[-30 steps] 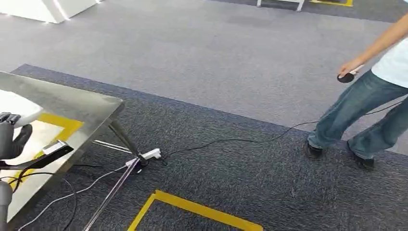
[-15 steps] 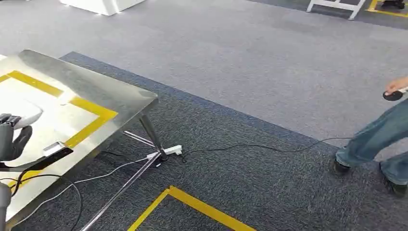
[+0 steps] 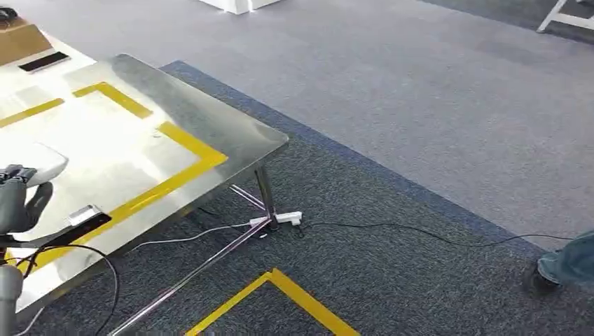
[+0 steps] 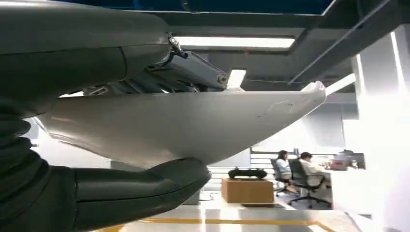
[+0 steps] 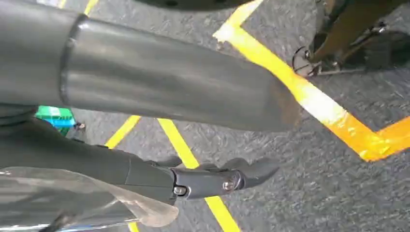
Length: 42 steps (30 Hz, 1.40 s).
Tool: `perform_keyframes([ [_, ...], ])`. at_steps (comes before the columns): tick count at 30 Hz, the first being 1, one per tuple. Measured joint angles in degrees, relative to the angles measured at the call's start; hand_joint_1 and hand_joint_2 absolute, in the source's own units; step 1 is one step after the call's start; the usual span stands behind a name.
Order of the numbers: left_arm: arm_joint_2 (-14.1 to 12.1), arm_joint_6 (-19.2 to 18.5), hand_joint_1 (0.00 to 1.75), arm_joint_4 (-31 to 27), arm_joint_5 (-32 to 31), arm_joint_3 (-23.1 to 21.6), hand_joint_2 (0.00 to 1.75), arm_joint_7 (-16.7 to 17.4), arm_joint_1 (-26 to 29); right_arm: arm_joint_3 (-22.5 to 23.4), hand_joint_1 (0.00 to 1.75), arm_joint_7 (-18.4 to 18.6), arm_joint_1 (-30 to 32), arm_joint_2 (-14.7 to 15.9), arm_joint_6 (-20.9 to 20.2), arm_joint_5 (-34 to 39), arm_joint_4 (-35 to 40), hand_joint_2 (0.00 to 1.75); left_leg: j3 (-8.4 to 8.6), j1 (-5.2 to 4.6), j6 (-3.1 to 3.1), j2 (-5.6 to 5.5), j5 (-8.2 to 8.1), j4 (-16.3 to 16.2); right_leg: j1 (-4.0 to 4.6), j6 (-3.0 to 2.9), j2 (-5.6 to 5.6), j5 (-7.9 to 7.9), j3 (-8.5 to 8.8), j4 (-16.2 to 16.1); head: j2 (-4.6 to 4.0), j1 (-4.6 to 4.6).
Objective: Take the parts from the cabinet and place them on the table.
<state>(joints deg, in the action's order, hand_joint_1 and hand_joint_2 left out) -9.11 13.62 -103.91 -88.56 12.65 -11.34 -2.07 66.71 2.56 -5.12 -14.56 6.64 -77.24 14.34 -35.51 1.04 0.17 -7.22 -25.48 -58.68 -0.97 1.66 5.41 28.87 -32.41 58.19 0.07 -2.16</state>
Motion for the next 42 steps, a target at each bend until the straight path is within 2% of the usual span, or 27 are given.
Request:
perform_keyframes([
  [2,0.0,0.0,1.75,0.0,0.0,0.1,1.75,0.0,0.4,0.0,0.0,0.0,0.0,0.0,0.0,0.0,0.0,0.0,0.0,0.17,-0.85,-1.55,0.38,0.4,0.02,-0.69,-1.36,-0.24,0.42,-0.3,0.0,-0.02],
  [3,-0.1,0.0,1.75,0.0,0.0,0.1,1.75,0.0,0.6,0.0,0.0,0.0,-0.1,0.0,0.0,0.0,0.0,0.0,-0.11,0.05,-0.98,0.7,-0.03,-0.1,-0.27,-1.13,-2.33,-0.5,0.75,-0.8,0.0,-0.07],
  [4,-0.2,0.0,1.75,0.0,0.1,0.2,1.75,0.1,0.3,0.0,0.0,0.0,0.0,0.0,0.0,0.0,0.0,0.0,-0.96,-0.34,-1.32,4.4,-1.31,-2.0,-0.16,-1.5,-3.11,-0.36,1.09,-1.0,0.0,-0.67],
  [5,-0.2,0.0,1.75,0.0,0.2,0.1,1.75,0.2,0.0,0.0,0.0,0.0,0.0,0.0,0.0,0.0,0.0,0.0,-2.68,-0.29,-1.57,5.81,-3.28,-5.6,-0.07,-1.68,-4.02,-0.27,1.23,-1.0,0.0,-0.77],
  [7,-0.1,-0.2,1.75,0.0,0.2,0.0,1.75,0.2,0.2,0.0,0.0,0.0,0.1,0.0,0.0,0.1,0.0,0.0,-7.22,-0.16,-1.82,6.66,-7.09,-15.0,0.08,-1.96,-5.93,0.04,1.4,-1.0,0.0,-0.79],
  [8,-0.1,-0.2,1.75,0.0,0.2,0.1,1.75,0.2,0.3,0.0,0.0,0.0,0.2,0.0,0.0,0.1,0.0,0.0,-8.42,-0.09,-1.89,6.7,-7.49,-17.4,0.14,-1.98,-6.75,0.13,1.44,-0.9,0.0,-0.81],
  [9,-0.1,-0.3,1.75,0.0,0.2,0.1,1.75,0.3,0.4,0.0,0.0,0.0,0.2,0.0,0.0,0.1,0.0,0.0,-8.12,-0.07,-1.87,6.74,-6.35,-16.8,0.19,-1.95,-7.61,0.3,1.58,-0.9,0.0,-0.77],
  [11,-0.1,-0.3,1.75,0.0,0.2,0.1,1.75,0.3,0.4,0.0,0.0,0.0,0.0,0.0,0.0,0.1,0.0,0.0,-3.77,-0.18,-1.38,7.55,-1.45,-8.6,0.36,-1.83,-9.17,0.7,2.13,-0.9,0.0,-0.79],
  [12,-0.1,-0.3,1.75,0.0,0.2,0.1,1.75,0.3,0.4,0.0,0.0,0.0,0.0,0.0,0.0,0.1,0.0,0.0,-0.76,-0.45,-0.85,9.16,0.81,-3.1,0.44,-1.69,-9.88,0.99,2.56,-1.0,0.0,-0.77],
  [13,-0.1,-0.3,1.75,0.0,0.3,0.1,1.75,0.4,0.2,0.0,0.0,0.0,0.0,0.0,0.0,0.1,-0.1,0.0,0.72,-1.22,-0.42,11.89,-0.11,-0.6,0.68,-1.39,-10.47,1.24,2.77,-1.0,0.0,-0.73],
  [15,-0.1,-0.3,1.75,0.0,0.2,0.1,1.75,0.4,0.1,0.0,0.0,-0.1,-0.1,0.0,0.0,0.1,-0.1,0.0,0.52,-1.51,0.2,11.08,-0.14,0.0,1.02,-0.87,-11.69,1.54,2.73,-0.9,0.0,-0.7],
  [17,-0.2,-0.3,1.75,0.0,0.3,0.4,1.75,0.4,0.3,0.0,0.0,-0.1,-0.3,0.0,0.0,0.1,-0.1,0.0,0.4,-1.6,0.67,9.51,-0.11,0.3,1.04,-0.33,-13.12,1.8,3.32,-1.3,0.0,-0.7],
  [18,-0.2,-0.3,1.75,0.0,0.3,0.4,1.75,0.4,0.4,0.0,0.0,-0.1,-0.4,0.0,0.0,0.1,-0.1,0.0,0.83,-0.86,1.13,8.88,0.24,0.9,0.78,0.25,-12.07,2.44,2.82,-1.0,0.02,-0.7],
  [19,-0.2,-0.3,1.75,0.0,0.4,0.5,1.75,0.5,0.3,0.0,0.0,-0.1,-0.5,0.0,0.0,0.1,-0.1,0.0,0.89,-0.82,1.33,8.44,0.25,1.0,0.71,0.41,-8.9,3.47,2.46,0.5,0.0,-0.46],
  [20,-0.1,-0.3,1.75,0.0,0.4,0.5,1.75,0.5,0.1,0.0,0.0,-0.1,-0.5,0.0,0.1,0.1,-0.1,0.0,0.81,-0.75,1.65,7.89,0.27,1.0,0.65,0.4,-6.88,5.57,0.72,4.2,0.0,-0.2],
  [22,0.0,-0.3,1.75,0.0,0.4,0.4,1.75,0.5,0.2,0.0,0.0,-0.1,-0.4,0.1,0.1,0.1,-0.1,0.0,0.76,-0.75,1.78,6.57,0.22,1.0,0.61,0.55,-5.64,9.4,-4.19,13.8,0.0,-0.11],
  [23,0.1,-0.3,1.75,0.0,0.4,0.4,1.75,0.5,0.3,0.0,0.0,0.0,-0.3,0.2,0.1,0.1,-0.1,0.0,0.77,-0.75,1.78,5.76,0.21,0.9,0.62,0.65,-5.57,9.82,-6.09,16.9,0.0,-0.09],
  [24,0.1,-0.3,1.75,0.0,0.4,0.4,1.75,0.5,0.4,0.1,0.0,0.0,-0.1,0.2,0.1,0.1,-0.1,0.0,0.81,-0.73,1.77,5.02,0.2,0.9,0.61,0.7,-5.55,8.67,-6.63,16.8,0.0,-0.11],
  [25,0.2,-0.3,1.75,0.0,0.4,0.4,1.75,0.5,0.5,0.1,0.0,-0.1,0.0,0.2,0.2,0.1,-0.1,0.0,0.83,-0.65,1.71,4.28,0.16,0.8,0.58,0.68,-5.49,6.24,-5.92,14.2,0.0,-0.07],
  [27,0.2,-0.3,1.75,0.0,0.4,0.4,1.75,0.5,0.6,0.1,0.0,-0.5,-0.1,0.3,0.6,0.1,-0.1,0.0,0.9,-0.5,1.38,3.58,-0.16,0.4,0.32,0.65,-5.24,0.44,-2.23,4.8,0.0,-0.05],
  [28,0.2,-0.3,1.75,0.0,0.4,0.4,1.75,0.5,0.6,0.1,0.0,-0.6,-0.2,0.3,0.8,0.1,-0.1,0.0,0.8,-0.48,1.02,3.24,-0.42,0.1,0.11,0.74,-4.45,-0.15,-0.89,1.4,0.0,-0.05],
  [30,0.1,-0.3,1.75,0.0,0.4,0.5,1.75,0.5,0.8,0.1,0.0,-0.7,-0.5,0.3,1.0,0.1,-0.2,0.0,0.28,-0.85,0.6,2.86,-0.57,-0.6,-0.01,0.16,-3.89,0.17,0.05,0.1,0.0,-0.15],
  [31,0.1,-0.3,1.75,0.0,0.4,0.5,1.75,0.5,0.9,0.1,0.0,-0.7,-0.5,0.3,1.1,0.1,-0.2,0.0,0.26,-0.88,1.37,2.87,-0.35,-0.4,0.1,0.2,-3.88,0.13,0.01,0.1,0.0,0.0],
  [32,0.0,-0.3,1.75,0.0,0.3,0.5,1.75,0.5,1.0,0.1,0.0,-0.7,-0.5,0.3,1.1,0.2,-0.2,0.0,0.34,-0.86,1.53,2.9,-0.35,-0.4,0.15,0.17,-3.82,0.11,-0.01,0.1,0.0,-0.11],
  [36,0.0,-0.3,1.75,0.0,0.4,0.6,1.75,0.5,0.9,0.4,0.0,-1.1,-0.4,0.4,1.1,0.5,-0.2,0.0,0.79,-0.81,1.48,3.13,-0.31,0.2,0.33,-0.28,-3.57,0.12,0.08,0.1,0.0,-0.16],
  [40,0.0,-0.4,1.75,0.0,0.4,0.6,1.75,0.5,0.9,0.5,0.0,-1.4,-0.4,0.4,1.0,0.5,-0.2,0.0,0.9,-0.81,1.05,3.12,-0.21,0.5,0.38,-0.57,-3.64,0.28,0.12,0.1,0.0,-0.11],
  [42,0.0,-0.4,1.75,0.0,0.4,0.6,1.75,0.5,0.9,0.6,0.0,-1.4,-0.4,0.5,0.8,0.5,-0.2,0.0,0.91,-0.73,0.25,3.12,-0.3,0.5,0.41,-0.66,-3.63,0.33,0.11,0.1,0.0,-0.11],
])
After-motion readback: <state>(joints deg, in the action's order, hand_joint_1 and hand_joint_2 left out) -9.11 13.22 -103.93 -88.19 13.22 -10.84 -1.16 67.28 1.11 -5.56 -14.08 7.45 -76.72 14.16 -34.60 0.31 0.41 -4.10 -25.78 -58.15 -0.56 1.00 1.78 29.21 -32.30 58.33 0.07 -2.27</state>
